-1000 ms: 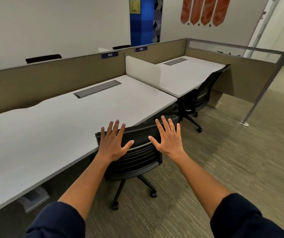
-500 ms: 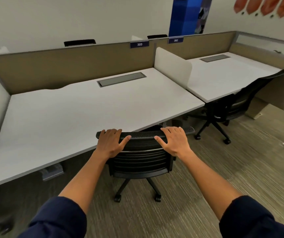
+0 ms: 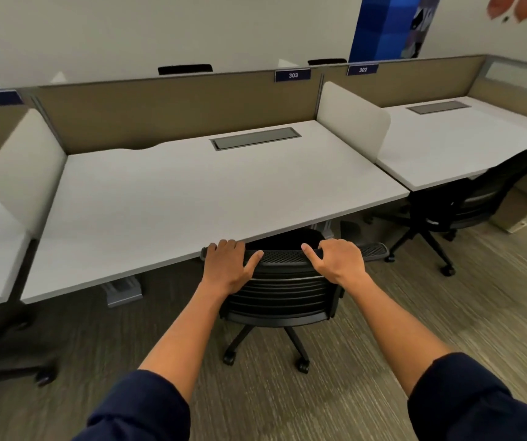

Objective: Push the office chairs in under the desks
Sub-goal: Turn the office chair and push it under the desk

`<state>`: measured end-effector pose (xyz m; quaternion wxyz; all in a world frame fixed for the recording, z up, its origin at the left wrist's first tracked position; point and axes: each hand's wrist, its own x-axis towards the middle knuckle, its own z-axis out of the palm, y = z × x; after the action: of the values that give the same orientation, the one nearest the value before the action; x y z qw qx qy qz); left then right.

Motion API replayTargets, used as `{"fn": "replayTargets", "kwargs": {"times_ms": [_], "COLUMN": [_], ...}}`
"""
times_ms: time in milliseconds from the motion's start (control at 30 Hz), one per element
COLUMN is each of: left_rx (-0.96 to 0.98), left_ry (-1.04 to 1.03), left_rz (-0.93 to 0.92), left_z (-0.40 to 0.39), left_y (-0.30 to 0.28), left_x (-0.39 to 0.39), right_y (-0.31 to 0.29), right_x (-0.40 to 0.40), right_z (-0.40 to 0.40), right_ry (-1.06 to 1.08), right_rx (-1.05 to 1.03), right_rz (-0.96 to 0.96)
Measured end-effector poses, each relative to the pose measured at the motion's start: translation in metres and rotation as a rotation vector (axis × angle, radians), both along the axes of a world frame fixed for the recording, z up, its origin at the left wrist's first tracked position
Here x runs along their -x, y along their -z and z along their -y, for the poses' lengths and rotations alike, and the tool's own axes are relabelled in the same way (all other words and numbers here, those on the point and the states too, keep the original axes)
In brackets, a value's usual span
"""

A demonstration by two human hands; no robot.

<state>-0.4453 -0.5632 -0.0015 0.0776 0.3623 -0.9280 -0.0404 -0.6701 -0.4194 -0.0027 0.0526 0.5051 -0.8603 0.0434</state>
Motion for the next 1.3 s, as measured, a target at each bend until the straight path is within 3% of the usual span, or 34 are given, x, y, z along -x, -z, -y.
{"fn": "replayTargets", "kwargs": {"times_ms": [633,1033,1300], "left_rx": [0.073,0.06,0.029], "left_ry": [-0.055,-0.121,-0.194], "left_rz": [0.012,0.051,0.021], "left_z": [-0.063,-0.027,0.001], "left_y": [-0.004,-0.01,-0.011], "left_x": [-0.028,0.008,0.042], "right_y": [0.009,0.011,0.006], "right_x": [-0.008,0.027,0.07], "right_z": [-0.046,-0.003,0.043], "right_ry": [-0.097,-0.144,-0.219], "right_rx": [0.156,0.249,0.189], "right_rz": [-0.046,-0.048,-0.057]}}
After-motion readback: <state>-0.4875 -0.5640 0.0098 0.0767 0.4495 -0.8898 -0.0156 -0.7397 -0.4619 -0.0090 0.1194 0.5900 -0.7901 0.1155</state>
